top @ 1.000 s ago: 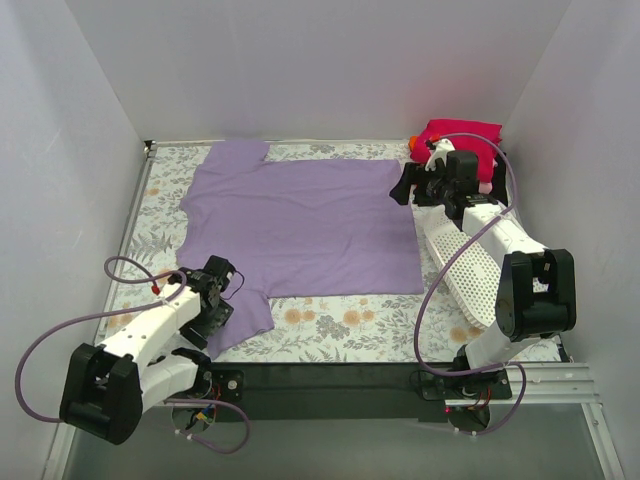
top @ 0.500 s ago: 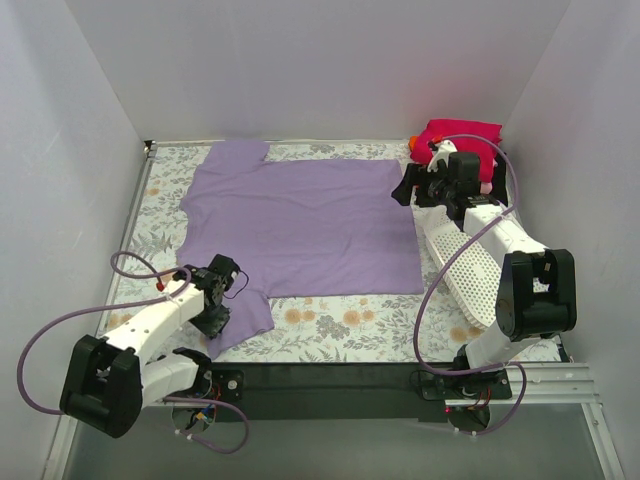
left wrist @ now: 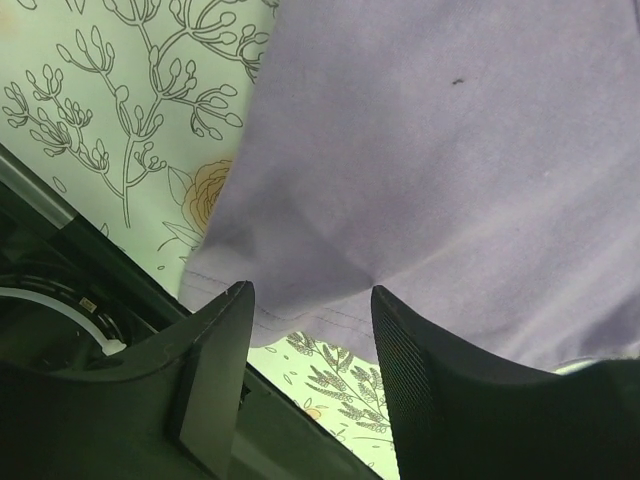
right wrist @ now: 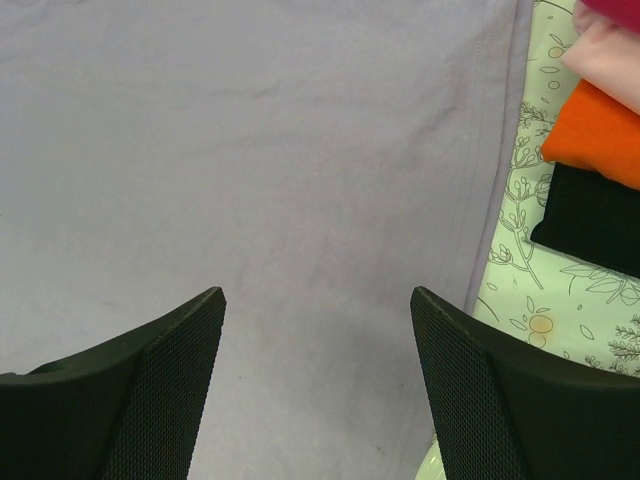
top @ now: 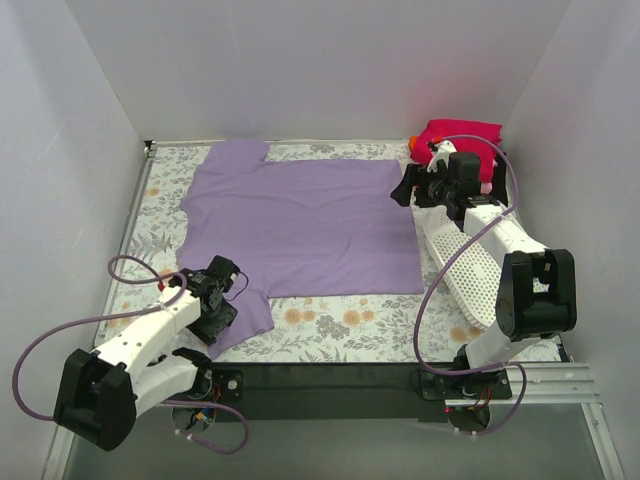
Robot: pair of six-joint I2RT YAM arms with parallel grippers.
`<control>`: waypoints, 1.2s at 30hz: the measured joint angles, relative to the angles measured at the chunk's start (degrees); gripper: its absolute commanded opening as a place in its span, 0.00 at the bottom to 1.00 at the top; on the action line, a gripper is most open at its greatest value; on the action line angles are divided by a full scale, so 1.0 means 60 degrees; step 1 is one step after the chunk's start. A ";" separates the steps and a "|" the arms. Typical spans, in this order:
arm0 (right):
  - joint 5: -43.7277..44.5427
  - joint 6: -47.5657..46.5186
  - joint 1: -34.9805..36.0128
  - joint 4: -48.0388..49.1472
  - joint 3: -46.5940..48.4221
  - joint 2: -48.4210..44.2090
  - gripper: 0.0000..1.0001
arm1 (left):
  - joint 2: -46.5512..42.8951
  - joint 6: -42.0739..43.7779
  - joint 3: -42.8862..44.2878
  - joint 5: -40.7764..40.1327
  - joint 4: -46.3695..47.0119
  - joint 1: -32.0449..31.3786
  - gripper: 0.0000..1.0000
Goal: Fold and stack the t-shirts
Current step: Fold the tshirt
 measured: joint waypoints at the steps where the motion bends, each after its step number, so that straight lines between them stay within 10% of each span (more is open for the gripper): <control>1: -0.0029 0.0000 0.0000 0.0000 0.0000 0.0000 0.68 | 0.0058 0.0004 0.0000 0.0033 0.0007 0.0000 0.48; 10: -0.0076 0.0000 -0.0004 0.0000 0.0000 0.0000 0.68 | 0.1450 0.0000 0.0178 0.0182 0.0047 -0.0062 0.36; 14: -0.0076 0.0000 -0.0025 0.0004 0.0000 0.0000 0.68 | 0.1519 -0.0036 0.0200 0.0266 0.0073 -0.0087 0.00; 24: -0.0080 0.0000 -0.0062 0.0004 0.0000 0.0000 0.68 | 0.1388 0.0087 0.0353 0.0324 0.0106 -0.0106 0.00; 36: -0.0117 0.0004 -0.0062 0.0000 -0.0022 0.0000 0.69 | 0.3228 0.3457 0.2561 0.1067 0.2685 -0.0106 0.00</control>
